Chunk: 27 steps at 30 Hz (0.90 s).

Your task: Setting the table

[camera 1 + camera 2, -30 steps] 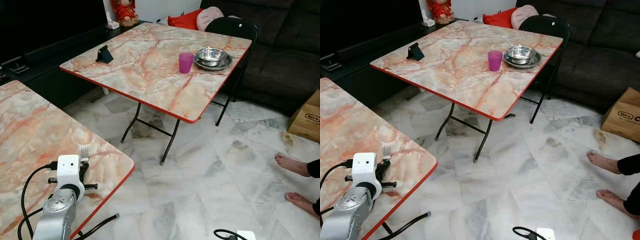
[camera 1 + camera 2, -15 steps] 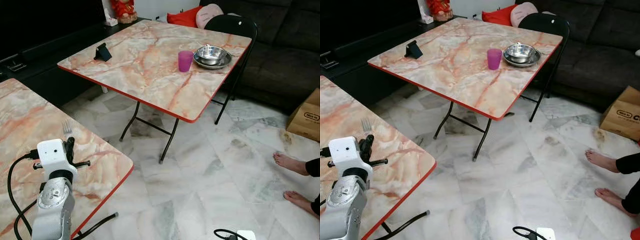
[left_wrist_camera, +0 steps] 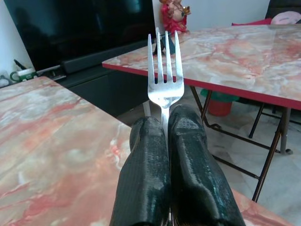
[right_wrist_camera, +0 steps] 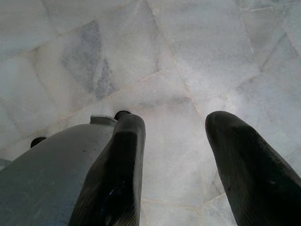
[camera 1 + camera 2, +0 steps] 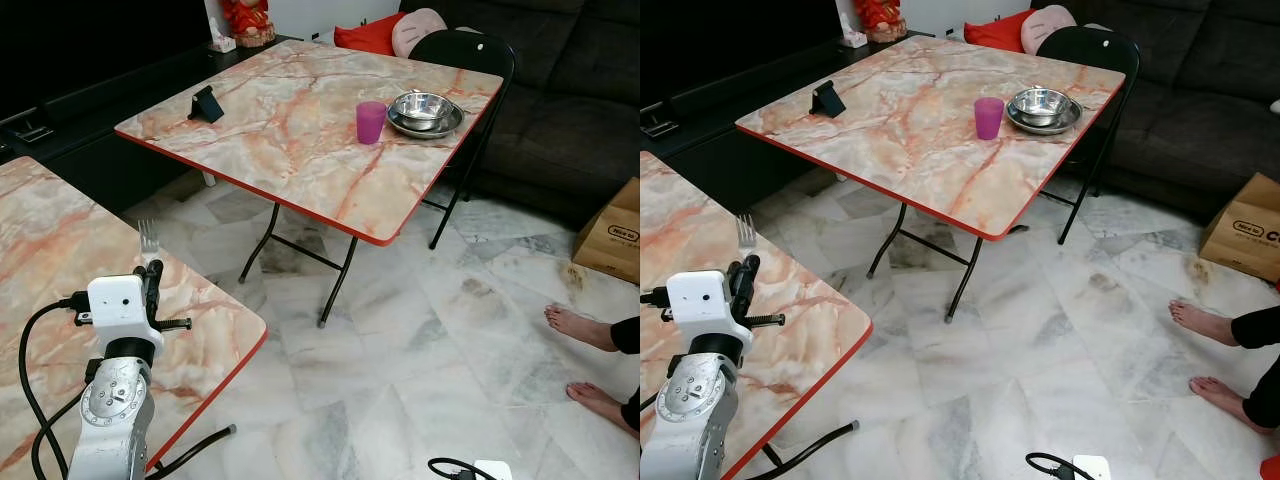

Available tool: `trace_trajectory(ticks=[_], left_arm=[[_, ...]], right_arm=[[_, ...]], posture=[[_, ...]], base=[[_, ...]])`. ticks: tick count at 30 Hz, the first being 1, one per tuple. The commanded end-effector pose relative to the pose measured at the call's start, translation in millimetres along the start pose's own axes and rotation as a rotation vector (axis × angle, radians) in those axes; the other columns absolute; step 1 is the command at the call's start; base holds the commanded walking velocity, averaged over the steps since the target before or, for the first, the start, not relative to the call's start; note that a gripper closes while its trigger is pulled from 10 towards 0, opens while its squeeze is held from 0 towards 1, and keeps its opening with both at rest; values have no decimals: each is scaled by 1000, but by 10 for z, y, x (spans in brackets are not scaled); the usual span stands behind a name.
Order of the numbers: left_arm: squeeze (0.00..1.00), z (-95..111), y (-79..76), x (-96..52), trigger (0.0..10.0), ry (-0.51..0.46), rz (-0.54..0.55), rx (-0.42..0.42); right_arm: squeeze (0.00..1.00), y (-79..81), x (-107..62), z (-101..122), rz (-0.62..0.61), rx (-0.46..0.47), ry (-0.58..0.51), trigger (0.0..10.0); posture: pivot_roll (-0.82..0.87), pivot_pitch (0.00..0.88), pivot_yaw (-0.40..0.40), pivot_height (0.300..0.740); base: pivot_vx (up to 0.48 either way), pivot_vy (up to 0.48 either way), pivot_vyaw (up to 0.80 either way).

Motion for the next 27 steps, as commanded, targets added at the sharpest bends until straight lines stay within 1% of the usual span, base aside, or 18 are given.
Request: trace_trajectory(ticks=[1,3,7,17,27], left_arm=[[0,48,-20,7,10000,-19,-8,29],[0,36,-35,16,10000,-16,-10,28],[0,26,-59,31,10000,-15,-14,18],[0,20,-58,50,10000,-13,-11,10],[0,18,-110,77,10000,-11,-21,5]], right_arm=[[0,-6,-7,-18,2,-10,-1,10000],[0,-7,-8,-23,1,-17,-1,10000],[0,-7,-9,-19,0,-25,-5,10000],[0,0,-8,-11,2,-25,-8,10000],[0,-1,-5,2,0,-21,-10,10000]], posture=[[19,0,15,732],[16,0,15,732],[15,0,16,732],[22,0,16,732],[21,0,16,732]], base=[[0,-259,0],[0,-264,0],[0,0,0],[0,0,800],[0,0,800]])
Point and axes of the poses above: a point about 5 cm out from each wrist's last joint towards the gripper, its own x axis pointing out of the wrist towards the gripper, its own z axis along the axis of the wrist's last joint, y = z × x, the point moved 5 cm from there along x, pointing out of the wrist towards the gripper, and after that the axes turned 14 degrees about -x, right-handed, at the moved point
